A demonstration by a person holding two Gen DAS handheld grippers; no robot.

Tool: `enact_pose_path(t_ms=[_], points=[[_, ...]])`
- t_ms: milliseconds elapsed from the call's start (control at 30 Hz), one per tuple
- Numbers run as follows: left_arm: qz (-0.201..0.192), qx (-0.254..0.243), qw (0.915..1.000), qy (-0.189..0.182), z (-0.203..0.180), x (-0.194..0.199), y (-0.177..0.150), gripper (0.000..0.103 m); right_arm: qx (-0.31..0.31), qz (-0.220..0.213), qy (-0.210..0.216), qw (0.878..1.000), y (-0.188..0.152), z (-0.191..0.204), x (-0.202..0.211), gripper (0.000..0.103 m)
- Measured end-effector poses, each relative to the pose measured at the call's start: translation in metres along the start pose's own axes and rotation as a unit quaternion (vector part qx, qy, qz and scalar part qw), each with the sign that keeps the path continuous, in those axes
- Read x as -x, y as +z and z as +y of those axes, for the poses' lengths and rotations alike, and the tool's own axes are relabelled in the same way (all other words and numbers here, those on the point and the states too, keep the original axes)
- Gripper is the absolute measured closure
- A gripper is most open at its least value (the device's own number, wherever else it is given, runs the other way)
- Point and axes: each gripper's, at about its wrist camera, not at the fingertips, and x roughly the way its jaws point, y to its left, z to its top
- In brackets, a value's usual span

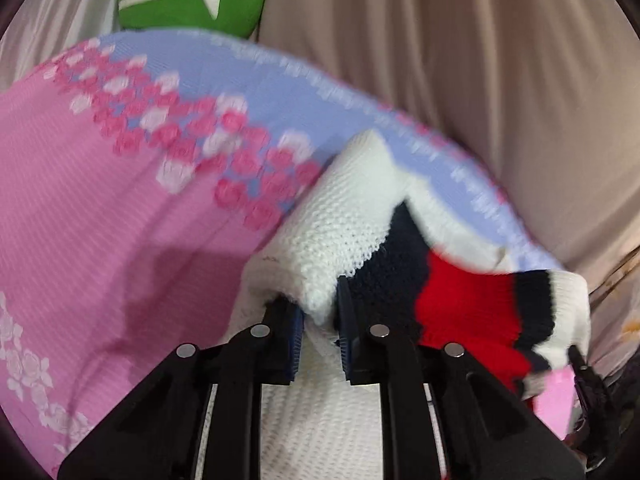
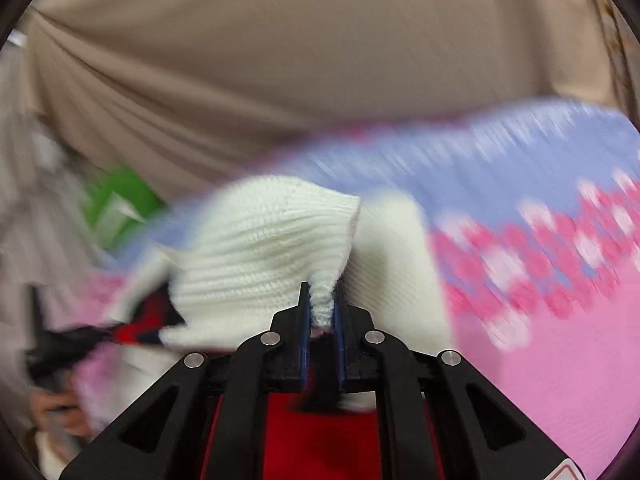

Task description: Fold small clothes

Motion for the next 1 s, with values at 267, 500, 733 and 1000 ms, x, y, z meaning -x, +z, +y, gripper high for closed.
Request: enact_pose_path(t_ms=[267, 500, 733, 1000], points=[[-0.021, 0.014, 0.9996, -0.014, 0.01, 0.025, -0.006, 0.085, 0.012, 0.013, -0.024, 1.0, -0.017, -0.001, 0.003, 0.079], [-0.045, -0.001, 0.9987, -0.024, 0.0, 0.042, 0.002, 0.084, -0.022, -0.033, -0.028, 0.999, -0.002, -0.017, 0.011, 0.05], [-0.024, -0.058, 0.9973, 0.039, -0.022, -0.014, 0.008, 0.097, 0.048, -0.018, -0.039, 0.998, 0.019, 0.014, -0.021, 0.093], [-0.05, -0.075, 0.9918, 0.09, -0.022, -0.019, 0.003, 0.1, 0.023, 0.005, -0.073, 0.997, 0.02, -0.031, -0.052, 0.098]])
